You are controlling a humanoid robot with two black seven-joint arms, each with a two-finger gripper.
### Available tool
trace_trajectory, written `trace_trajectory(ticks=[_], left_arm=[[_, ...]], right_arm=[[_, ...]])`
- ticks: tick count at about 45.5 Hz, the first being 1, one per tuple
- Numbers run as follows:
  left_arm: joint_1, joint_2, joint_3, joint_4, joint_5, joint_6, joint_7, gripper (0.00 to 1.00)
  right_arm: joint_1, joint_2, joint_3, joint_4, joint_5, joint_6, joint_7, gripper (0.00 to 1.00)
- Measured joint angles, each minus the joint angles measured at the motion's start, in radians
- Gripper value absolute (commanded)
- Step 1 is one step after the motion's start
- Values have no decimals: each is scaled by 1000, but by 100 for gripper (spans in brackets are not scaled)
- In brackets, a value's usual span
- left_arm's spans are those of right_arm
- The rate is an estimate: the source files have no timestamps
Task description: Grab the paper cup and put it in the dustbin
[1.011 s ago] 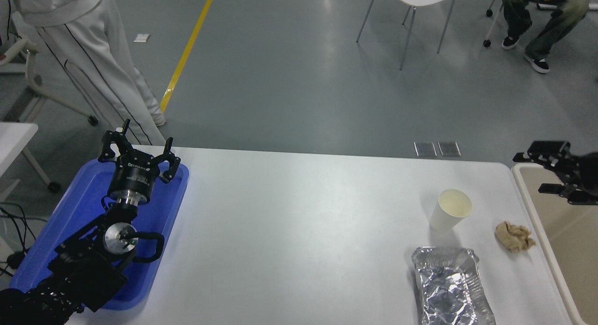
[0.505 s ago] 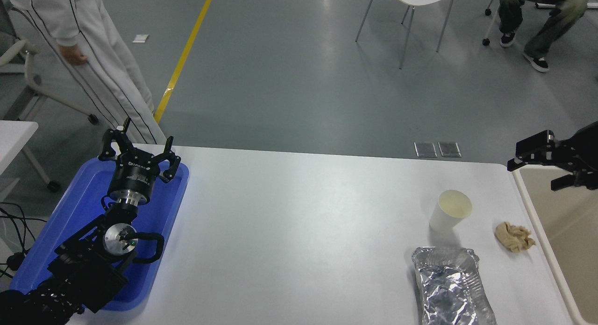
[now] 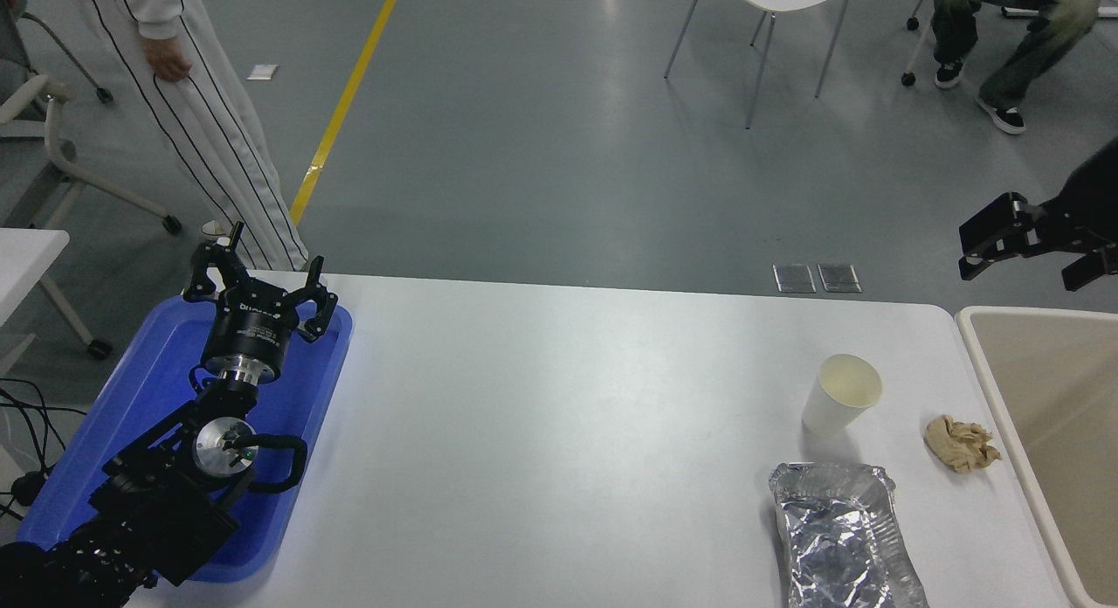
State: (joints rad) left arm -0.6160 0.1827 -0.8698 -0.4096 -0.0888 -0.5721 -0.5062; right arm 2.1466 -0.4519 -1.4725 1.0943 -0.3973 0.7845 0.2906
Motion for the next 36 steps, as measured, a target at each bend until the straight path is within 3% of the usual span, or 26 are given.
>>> trace_trajectory(ticks=[36], left_arm=[[-1,0,-1,-1,0,0,0,100]], right_arm=[[107,81,66,68,-4,1,-19,100]])
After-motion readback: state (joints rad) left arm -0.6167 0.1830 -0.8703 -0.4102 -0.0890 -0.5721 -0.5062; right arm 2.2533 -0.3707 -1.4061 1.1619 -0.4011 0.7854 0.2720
